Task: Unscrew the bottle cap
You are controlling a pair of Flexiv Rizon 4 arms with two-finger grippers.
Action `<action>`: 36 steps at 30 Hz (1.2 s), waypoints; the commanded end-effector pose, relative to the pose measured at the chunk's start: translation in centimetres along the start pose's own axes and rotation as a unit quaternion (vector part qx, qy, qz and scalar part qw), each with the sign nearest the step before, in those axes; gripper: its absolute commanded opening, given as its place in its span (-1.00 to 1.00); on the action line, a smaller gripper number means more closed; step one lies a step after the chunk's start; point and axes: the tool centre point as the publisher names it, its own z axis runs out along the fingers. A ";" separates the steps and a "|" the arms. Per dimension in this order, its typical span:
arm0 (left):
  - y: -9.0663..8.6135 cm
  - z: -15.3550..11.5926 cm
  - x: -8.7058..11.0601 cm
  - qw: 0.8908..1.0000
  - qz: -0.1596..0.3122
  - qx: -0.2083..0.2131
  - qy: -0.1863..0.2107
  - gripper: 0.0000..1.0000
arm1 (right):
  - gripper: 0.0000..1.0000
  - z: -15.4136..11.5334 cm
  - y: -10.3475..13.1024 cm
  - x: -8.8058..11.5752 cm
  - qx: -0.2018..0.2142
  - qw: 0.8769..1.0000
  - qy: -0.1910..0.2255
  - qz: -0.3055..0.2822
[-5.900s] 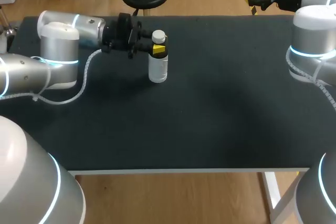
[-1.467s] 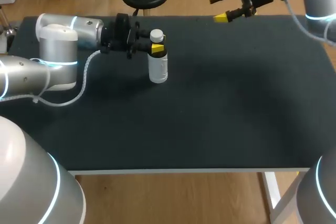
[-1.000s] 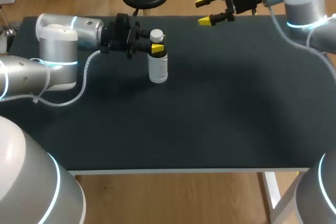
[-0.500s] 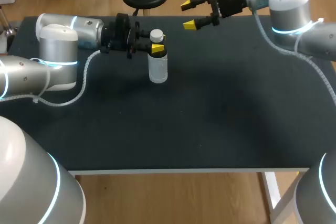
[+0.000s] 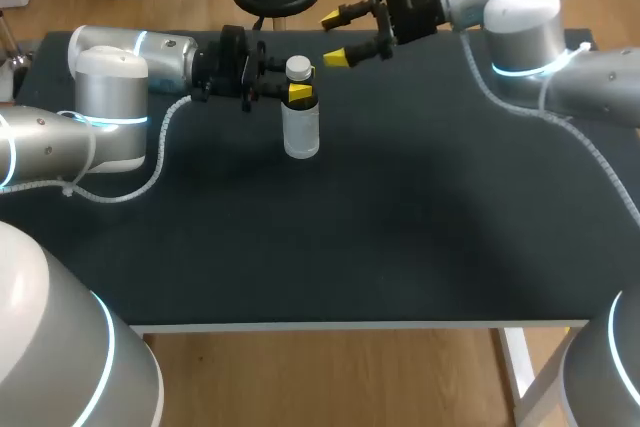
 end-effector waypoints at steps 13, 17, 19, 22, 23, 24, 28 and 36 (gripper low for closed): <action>0.2 0.0 -0.1 1.000 0.000 0.001 0.002 -1.00 | 1.00 2.9 -0.2 0.7 0.006 1.000 0.021 0.012; 0.2 0.0 -0.1 1.000 0.000 0.001 0.002 -1.00 | 1.00 3.0 0.2 1.0 0.003 1.000 0.025 0.008; 0.2 0.0 -0.1 1.000 0.000 0.001 0.002 -1.00 | 1.00 3.1 0.4 1.2 0.003 1.000 0.026 0.007; 0.2 0.0 -0.1 1.000 0.000 0.001 0.002 -1.00 | 1.00 3.3 0.6 1.6 0.002 0.999 0.032 0.005; 0.2 0.0 -0.1 1.000 0.000 0.001 0.002 -1.00 | 1.00 3.4 0.6 1.7 0.002 0.999 0.033 0.005; 0.2 0.0 -0.1 1.000 0.000 0.001 0.002 -1.00 | 1.00 3.5 0.6 1.8 0.002 0.999 0.035 0.005; 0.2 0.0 -0.1 1.000 0.000 0.001 0.002 -1.00 | 1.00 3.9 0.4 2.1 0.004 0.999 0.042 0.008; 0.2 0.0 -0.1 1.000 0.000 0.001 0.002 -1.00 | 1.00 4.3 0.5 2.4 0.006 0.999 0.046 0.008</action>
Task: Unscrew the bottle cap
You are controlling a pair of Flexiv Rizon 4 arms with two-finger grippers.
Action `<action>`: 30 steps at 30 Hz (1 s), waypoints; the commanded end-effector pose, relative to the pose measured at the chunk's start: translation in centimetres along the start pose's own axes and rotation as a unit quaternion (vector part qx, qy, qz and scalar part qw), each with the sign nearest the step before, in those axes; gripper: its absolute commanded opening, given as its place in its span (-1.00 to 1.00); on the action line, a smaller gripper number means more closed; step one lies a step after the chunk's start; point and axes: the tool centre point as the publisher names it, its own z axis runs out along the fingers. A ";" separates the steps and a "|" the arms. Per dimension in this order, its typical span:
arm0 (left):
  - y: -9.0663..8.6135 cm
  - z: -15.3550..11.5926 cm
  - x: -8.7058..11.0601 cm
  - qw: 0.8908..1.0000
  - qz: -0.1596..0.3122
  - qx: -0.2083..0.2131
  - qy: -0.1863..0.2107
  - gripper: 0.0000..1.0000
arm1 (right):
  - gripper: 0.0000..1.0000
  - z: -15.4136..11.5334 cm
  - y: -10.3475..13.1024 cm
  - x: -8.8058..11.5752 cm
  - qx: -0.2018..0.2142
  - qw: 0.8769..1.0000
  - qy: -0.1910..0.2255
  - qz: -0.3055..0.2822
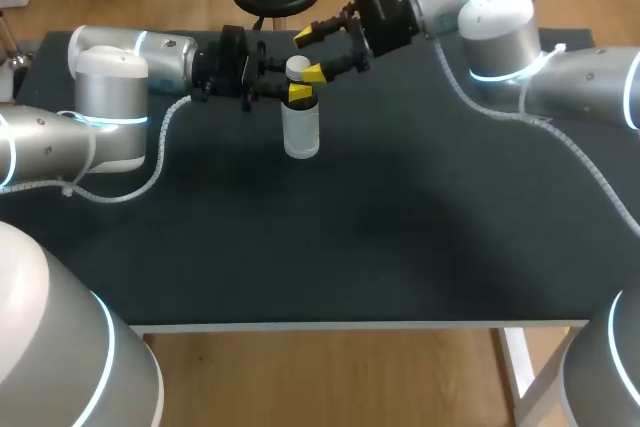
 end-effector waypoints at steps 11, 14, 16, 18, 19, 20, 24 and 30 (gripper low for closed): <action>0.2 0.0 -0.1 1.000 0.000 0.001 0.002 -1.00 | 1.00 0.6 0.2 0.4 0.007 1.000 0.007 -0.008; 0.2 0.0 -0.1 1.000 0.000 0.001 0.002 -1.00 | -0.07 0.6 0.2 0.4 0.007 1.000 0.007 -0.008; 0.2 0.0 -0.1 1.000 0.000 0.001 0.002 -1.00 | -0.22 0.6 0.1 0.5 0.007 1.000 0.008 -0.008; 0.2 0.0 -0.1 1.000 0.000 0.001 0.002 -1.00 | -0.31 0.6 0.0 0.5 0.008 1.000 0.008 -0.007; 0.2 0.0 -0.1 1.000 0.000 0.001 0.002 -1.00 | -0.36 0.6 0.0 0.5 0.008 1.000 0.009 -0.006; 0.2 0.0 -0.1 1.000 0.000 0.001 0.002 -1.00 | -0.40 0.6 -0.1 0.5 0.009 1.000 0.009 -0.006; 0.2 0.0 -0.1 1.000 0.000 0.001 0.002 -1.00 | -0.84 0.6 -0.2 0.5 0.007 1.000 0.012 -0.006; 0.2 0.0 -0.1 1.000 0.000 0.001 0.002 -1.00 | -1.00 0.7 -0.2 0.5 0.004 1.000 0.028 -0.012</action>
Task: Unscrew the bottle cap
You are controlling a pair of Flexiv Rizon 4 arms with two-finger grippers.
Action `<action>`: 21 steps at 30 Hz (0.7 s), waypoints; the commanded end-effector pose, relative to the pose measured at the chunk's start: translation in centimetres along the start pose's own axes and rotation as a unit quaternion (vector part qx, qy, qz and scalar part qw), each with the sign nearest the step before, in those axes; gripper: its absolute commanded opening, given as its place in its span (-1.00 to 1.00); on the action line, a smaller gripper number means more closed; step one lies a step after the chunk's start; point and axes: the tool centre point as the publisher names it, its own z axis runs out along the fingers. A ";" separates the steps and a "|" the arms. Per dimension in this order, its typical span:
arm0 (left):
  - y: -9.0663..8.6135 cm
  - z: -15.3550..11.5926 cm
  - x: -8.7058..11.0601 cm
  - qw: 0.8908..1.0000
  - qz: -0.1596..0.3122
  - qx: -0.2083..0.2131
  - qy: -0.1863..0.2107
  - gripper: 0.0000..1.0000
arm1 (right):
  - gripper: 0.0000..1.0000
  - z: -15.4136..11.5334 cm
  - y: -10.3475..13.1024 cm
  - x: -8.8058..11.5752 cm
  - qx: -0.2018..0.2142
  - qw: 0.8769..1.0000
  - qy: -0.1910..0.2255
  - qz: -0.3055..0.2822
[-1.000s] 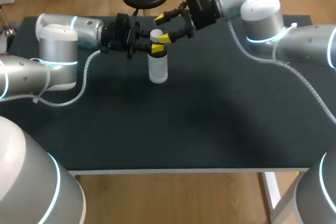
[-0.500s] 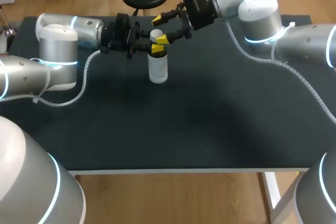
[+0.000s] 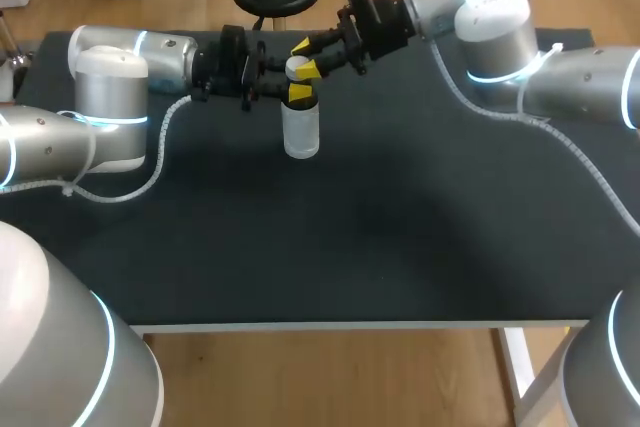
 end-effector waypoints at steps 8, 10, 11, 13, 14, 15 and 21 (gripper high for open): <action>0.2 0.0 -0.1 1.000 0.000 0.001 0.001 -1.00 | -1.00 0.3 -0.4 -0.7 0.011 0.993 0.111 -0.027; 0.2 0.0 -0.1 1.000 0.000 0.001 0.001 -1.00 | -1.00 0.6 -0.4 -0.8 0.016 0.989 0.140 -0.034; 0.2 0.0 -0.1 1.000 0.000 0.001 0.001 -1.00 | -1.00 0.7 -0.4 -0.8 0.023 0.985 0.163 -0.043; 0.2 0.0 -0.1 1.000 0.000 0.001 0.001 -1.00 | -1.00 0.8 -0.4 -0.9 0.022 0.980 0.189 -0.052; 0.2 0.0 -0.1 1.000 0.000 0.001 0.001 -1.00 | -1.00 0.8 -0.3 -0.9 0.025 0.976 0.206 -0.061; 0.2 0.0 -0.1 1.000 0.000 0.001 0.001 -1.00 | -1.00 0.8 -0.3 -0.9 0.025 0.976 0.207 -0.063; 0.2 0.0 -0.1 1.000 0.000 0.001 0.001 -1.00 | -1.00 0.7 0.3 -0.8 0.018 0.961 0.254 -0.104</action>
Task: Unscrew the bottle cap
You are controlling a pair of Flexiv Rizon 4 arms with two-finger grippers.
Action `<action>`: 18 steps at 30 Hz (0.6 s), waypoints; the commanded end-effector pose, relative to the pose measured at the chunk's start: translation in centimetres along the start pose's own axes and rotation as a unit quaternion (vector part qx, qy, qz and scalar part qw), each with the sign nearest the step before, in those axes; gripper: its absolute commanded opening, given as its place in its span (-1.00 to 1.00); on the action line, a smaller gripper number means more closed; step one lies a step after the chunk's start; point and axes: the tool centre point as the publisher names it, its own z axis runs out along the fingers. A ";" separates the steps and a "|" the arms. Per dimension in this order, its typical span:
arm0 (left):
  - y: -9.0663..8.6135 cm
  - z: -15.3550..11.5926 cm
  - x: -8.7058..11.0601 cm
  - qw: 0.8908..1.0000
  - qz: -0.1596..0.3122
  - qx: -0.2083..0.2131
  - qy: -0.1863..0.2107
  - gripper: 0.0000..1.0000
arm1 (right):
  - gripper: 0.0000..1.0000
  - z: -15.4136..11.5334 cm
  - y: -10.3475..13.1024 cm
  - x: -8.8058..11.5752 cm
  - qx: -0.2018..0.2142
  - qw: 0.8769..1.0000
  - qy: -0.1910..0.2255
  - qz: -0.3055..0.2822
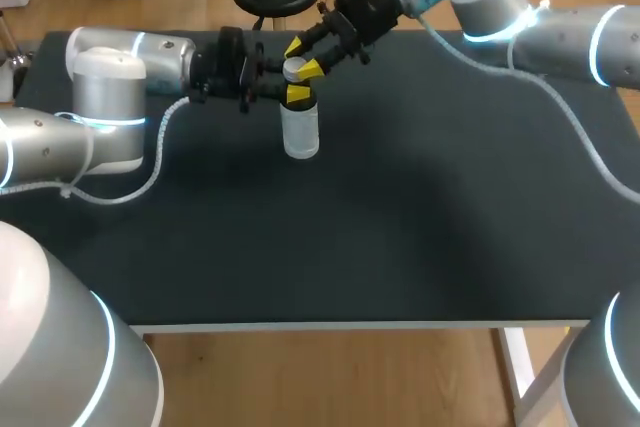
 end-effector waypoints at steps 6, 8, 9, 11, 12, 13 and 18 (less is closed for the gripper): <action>0.2 0.3 -0.3 1.000 0.000 0.000 0.003 -1.00 | -1.00 -0.1 0.2 -1.0 -0.027 0.987 0.154 -0.040; 0.2 0.3 -0.3 1.000 0.000 0.000 0.003 -1.00 | -1.00 -0.1 0.2 -1.0 -0.029 0.984 0.170 -0.045; 0.2 0.3 -0.3 1.000 0.000 0.000 0.003 -1.00 | -1.00 -0.2 0.2 -0.9 -0.029 0.982 0.179 -0.051; 0.2 0.3 -0.3 1.000 0.000 0.000 0.003 -1.00 | -1.00 -0.2 0.2 -0.9 -0.028 0.979 0.191 -0.057; 0.2 0.3 -0.3 1.000 0.000 0.000 0.003 -1.00 | -1.00 -0.2 0.2 -0.9 -0.027 0.978 0.196 -0.060; 0.2 0.3 -0.3 1.000 0.000 0.000 0.003 -1.00 | -1.00 -0.2 0.2 -0.8 -0.026 0.978 0.198 -0.062; 0.2 0.3 -0.3 1.000 0.000 0.000 0.003 -1.00 | 1.00 -0.2 0.2 -0.7 -0.020 0.979 0.194 -0.058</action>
